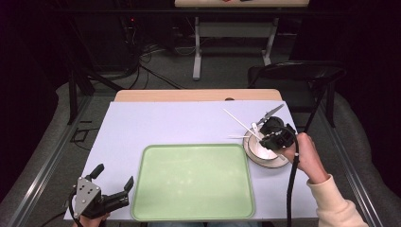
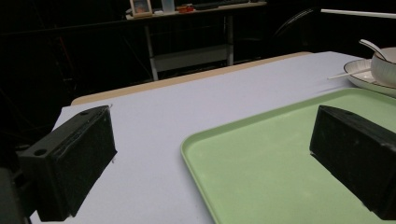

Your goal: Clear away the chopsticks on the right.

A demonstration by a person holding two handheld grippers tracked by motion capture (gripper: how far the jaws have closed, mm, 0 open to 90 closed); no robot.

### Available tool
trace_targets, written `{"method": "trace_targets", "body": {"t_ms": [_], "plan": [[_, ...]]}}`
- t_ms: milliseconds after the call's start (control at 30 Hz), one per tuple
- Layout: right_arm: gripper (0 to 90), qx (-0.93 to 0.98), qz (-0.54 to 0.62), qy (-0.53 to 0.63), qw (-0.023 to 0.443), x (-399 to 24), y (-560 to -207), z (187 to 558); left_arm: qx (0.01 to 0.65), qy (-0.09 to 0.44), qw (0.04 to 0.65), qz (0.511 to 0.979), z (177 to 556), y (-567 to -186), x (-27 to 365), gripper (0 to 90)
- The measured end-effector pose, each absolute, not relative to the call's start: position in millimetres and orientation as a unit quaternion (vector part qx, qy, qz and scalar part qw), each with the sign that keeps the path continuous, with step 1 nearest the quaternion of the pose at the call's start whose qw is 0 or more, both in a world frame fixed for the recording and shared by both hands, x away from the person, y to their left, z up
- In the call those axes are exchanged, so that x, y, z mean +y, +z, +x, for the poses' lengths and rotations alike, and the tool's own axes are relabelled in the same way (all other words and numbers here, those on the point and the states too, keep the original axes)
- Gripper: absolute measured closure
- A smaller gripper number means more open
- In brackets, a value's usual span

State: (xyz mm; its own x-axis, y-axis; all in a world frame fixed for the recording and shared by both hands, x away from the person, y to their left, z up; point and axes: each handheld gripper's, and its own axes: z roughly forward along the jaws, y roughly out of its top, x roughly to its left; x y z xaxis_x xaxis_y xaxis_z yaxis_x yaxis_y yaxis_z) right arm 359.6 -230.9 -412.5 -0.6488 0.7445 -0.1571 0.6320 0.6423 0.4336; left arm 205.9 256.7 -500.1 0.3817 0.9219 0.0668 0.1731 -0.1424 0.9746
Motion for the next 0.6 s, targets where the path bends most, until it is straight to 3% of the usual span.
{"method": "trace_targets", "body": {"t_ms": [600], "plan": [[83.6, 0.891, 0.394, 0.184, 0.132, -211.0, -438.3, 333.6, 0.415, 0.371, 0.508, 0.657, 205.8, -500.2, 256.9, 0.1]]}}
